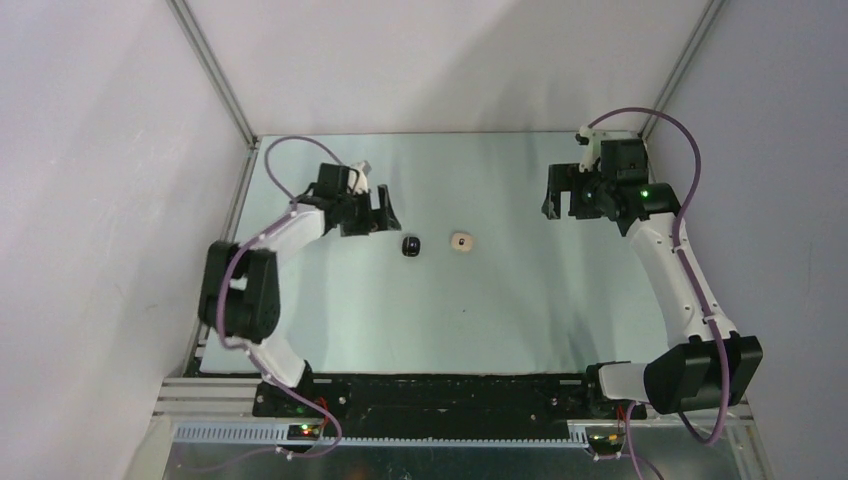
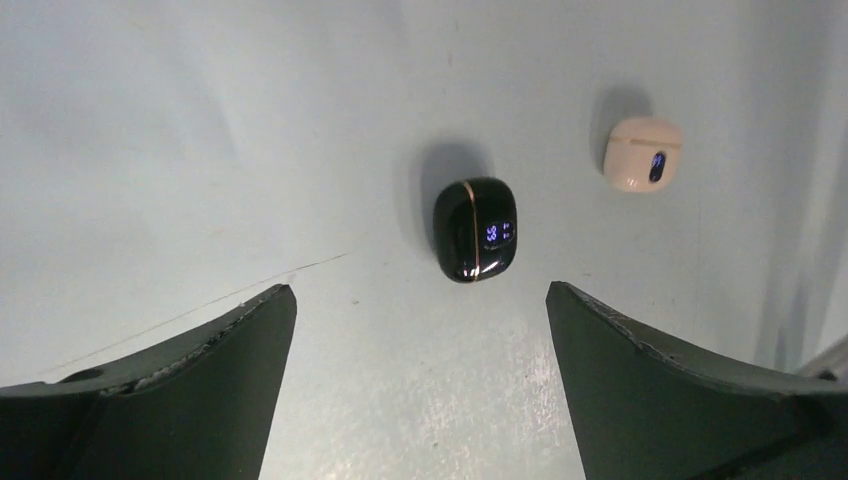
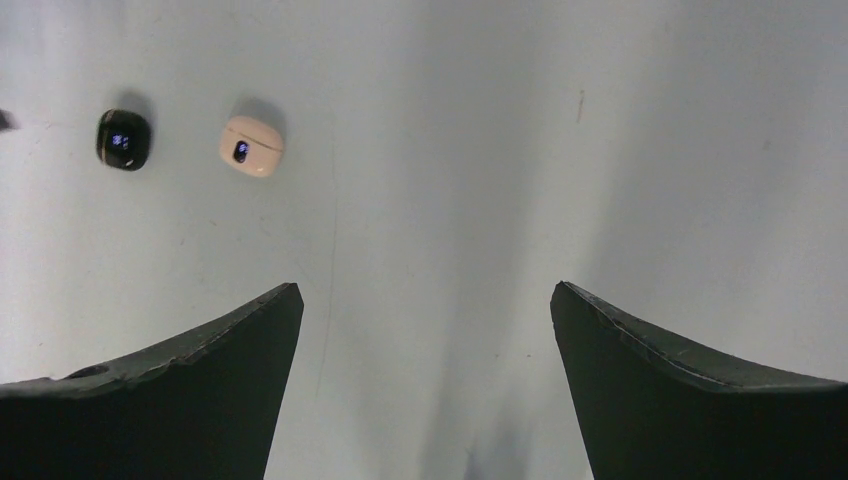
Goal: Insert the wireless bluetooth earbuds into the charging case
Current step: Reset both arms
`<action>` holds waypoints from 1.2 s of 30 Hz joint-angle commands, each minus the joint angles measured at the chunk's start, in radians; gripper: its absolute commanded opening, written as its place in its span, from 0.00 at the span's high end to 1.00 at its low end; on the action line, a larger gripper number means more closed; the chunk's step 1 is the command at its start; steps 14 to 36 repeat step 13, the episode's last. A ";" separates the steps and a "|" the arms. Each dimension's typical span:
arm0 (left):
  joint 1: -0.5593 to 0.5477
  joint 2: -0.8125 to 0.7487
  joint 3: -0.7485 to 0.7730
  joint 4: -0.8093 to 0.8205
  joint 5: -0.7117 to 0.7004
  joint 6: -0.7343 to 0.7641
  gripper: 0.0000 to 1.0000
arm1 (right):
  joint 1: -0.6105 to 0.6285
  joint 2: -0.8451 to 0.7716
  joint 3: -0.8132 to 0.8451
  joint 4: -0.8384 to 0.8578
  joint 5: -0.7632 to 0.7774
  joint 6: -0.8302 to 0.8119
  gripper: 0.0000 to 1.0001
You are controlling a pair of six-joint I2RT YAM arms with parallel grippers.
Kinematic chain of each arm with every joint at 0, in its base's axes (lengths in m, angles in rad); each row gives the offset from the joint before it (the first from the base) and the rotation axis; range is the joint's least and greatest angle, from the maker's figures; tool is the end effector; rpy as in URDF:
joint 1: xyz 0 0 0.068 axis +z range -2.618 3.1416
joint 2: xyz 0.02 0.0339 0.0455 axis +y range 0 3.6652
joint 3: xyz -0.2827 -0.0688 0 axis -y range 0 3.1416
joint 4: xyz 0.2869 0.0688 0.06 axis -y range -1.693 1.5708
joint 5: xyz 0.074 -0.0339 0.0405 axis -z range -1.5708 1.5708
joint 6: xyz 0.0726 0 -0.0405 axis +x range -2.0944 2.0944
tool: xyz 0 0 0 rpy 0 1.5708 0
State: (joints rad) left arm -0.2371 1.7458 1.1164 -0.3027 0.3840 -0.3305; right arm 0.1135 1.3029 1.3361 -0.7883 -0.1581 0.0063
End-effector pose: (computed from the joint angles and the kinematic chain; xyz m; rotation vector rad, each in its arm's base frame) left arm 0.4026 -0.1253 0.1580 0.0446 2.5488 -0.7103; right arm 0.3326 0.0494 0.3558 -0.2041 2.3179 0.2440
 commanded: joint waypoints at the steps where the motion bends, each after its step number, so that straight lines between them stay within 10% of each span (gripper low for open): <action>1: 0.016 -0.238 0.041 -0.033 -0.164 0.132 0.01 | -0.006 -0.032 0.032 0.052 0.085 -0.029 0.01; 13: 0.068 -0.594 0.089 -0.066 -0.171 0.409 0.00 | 0.067 0.130 0.209 0.144 0.040 -0.036 0.01; 36: 0.068 -0.594 0.089 -0.066 -0.171 0.409 0.00 | 0.067 0.130 0.209 0.144 0.040 -0.036 0.01</action>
